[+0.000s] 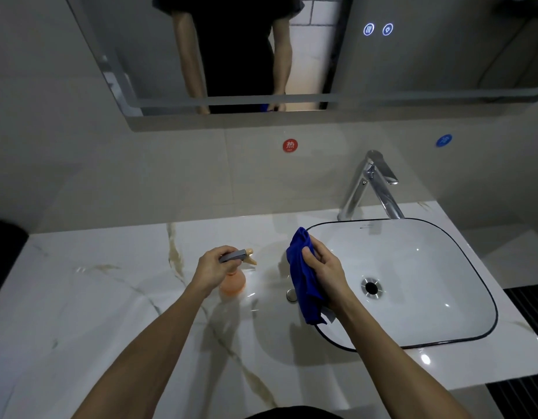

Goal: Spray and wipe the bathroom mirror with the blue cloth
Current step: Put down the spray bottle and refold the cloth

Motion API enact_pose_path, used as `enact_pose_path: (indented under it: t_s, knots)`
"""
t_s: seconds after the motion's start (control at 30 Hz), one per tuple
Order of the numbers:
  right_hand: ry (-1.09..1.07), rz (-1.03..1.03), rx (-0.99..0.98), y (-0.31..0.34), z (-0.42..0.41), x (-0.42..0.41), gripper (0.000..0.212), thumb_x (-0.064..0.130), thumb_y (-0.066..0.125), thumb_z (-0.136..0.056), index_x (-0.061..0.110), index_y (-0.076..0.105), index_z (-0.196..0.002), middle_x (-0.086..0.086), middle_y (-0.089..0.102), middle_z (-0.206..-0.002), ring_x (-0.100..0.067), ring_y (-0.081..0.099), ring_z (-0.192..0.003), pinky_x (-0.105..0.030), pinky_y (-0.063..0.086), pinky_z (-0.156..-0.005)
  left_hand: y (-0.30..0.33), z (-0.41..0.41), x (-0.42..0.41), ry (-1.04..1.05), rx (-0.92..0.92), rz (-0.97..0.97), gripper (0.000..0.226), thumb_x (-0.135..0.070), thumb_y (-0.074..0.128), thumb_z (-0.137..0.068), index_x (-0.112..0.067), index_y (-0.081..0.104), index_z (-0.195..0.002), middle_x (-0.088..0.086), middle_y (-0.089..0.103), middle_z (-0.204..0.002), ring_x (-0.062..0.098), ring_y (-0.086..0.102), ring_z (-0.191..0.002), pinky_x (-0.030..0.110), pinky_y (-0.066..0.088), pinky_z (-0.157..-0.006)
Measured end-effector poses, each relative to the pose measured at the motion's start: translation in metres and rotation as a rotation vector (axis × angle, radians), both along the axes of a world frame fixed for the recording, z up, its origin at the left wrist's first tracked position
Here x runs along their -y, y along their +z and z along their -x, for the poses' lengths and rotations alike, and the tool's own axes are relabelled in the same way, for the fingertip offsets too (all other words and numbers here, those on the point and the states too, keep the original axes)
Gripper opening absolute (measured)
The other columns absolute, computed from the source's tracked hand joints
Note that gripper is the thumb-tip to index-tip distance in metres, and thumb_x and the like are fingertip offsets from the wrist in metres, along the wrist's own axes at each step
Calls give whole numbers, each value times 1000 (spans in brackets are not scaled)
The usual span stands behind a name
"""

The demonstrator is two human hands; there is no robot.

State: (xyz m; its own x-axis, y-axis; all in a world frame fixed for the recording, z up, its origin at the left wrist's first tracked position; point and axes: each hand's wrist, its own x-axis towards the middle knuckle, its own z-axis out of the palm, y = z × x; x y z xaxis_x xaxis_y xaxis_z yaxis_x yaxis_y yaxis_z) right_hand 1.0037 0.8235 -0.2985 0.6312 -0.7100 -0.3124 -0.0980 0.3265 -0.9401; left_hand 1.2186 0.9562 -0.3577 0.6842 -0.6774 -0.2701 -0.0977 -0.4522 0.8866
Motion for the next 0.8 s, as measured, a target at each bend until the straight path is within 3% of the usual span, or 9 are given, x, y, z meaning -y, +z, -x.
enact_pose_path:
  t_s: [0.13, 0.2, 0.27, 0.33, 0.43, 0.53, 0.63, 0.73, 0.8]
  knots:
    - [1, -59, 26, 3, 3, -2, 28, 19, 55, -102, 26, 62, -129, -6, 74, -112, -20, 69, -87, -31, 57, -70, -3, 2, 0, -4, 51, -14, 17, -7, 75, -81, -19, 71, -93, 2, 71, -94, 14, 64, -83, 5, 43, -63]
    - [-19, -161, 67, 4, 4, -2, 28, 21, 56, -101, 25, 64, -128, -11, 72, -111, -23, 67, -86, -34, 55, -69, -6, 2, -3, -18, 76, -50, 16, -11, 76, -80, -20, 71, -93, 0, 72, -93, 17, 66, -88, 11, 45, -68]
    - [0, -298, 112, 5, 5, -4, 25, 29, 60, -98, 22, 68, -121, -15, 68, -104, -27, 63, -81, -37, 50, -69, -7, 2, -7, -24, 77, -86, 19, -12, 76, -80, -21, 71, -95, -1, 72, -95, 19, 66, -93, 13, 44, -70]
    - [41, -439, 128, 8, 5, -8, 32, 42, 67, -90, 17, 69, -109, -14, 65, -98, -28, 61, -77, -38, 47, -70, -2, 6, -10, 4, 194, -95, 26, -13, 75, -81, -21, 69, -105, -1, 66, -107, 17, 61, -99, 13, 41, -74]
    - [23, -498, 125, 12, 4, -12, 48, 56, 65, -88, 12, 67, -107, -15, 69, -95, -28, 66, -79, -38, 52, -72, 21, 33, -15, 152, 295, 108, 25, -12, 68, -88, -22, 64, -111, -1, 60, -115, 6, 57, -101, 17, 45, -84]
    - [-18, -391, 150, 21, 0, -17, 31, 45, 66, -92, 15, 65, -99, -15, 68, -91, -28, 66, -79, -37, 53, -69, 47, 76, -16, 160, 86, 277, 16, -17, 63, -94, -22, 65, -109, 0, 67, -109, 4, 65, -95, 26, 54, -86]
    - [-60, -255, 140, 28, -4, -23, 20, 32, 63, -97, 13, 66, -93, -11, 64, -84, -23, 60, -71, -34, 48, -64, 67, 115, -11, 78, -239, 353, 23, -26, 52, -100, -27, 62, -121, -2, 69, -114, 17, 67, -105, 39, 54, -95]
    - [-61, -59, 143, 35, -5, -31, 18, 25, 59, -100, 12, 69, -94, -7, 69, -82, -21, 63, -73, -32, 52, -67, 86, 148, 1, 83, -699, 543, 35, -29, 41, -104, -18, 55, -134, 5, 67, -126, 23, 64, -117, 40, 53, -94]
    - [-27, 73, 138, 39, -3, -36, 18, 22, 56, -102, 10, 69, -100, -6, 74, -87, -21, 70, -79, -29, 56, -70, 94, 161, 5, 138, -849, 567, 38, -33, 41, -103, -16, 54, -135, 8, 66, -127, 25, 64, -117, 38, 54, -90]
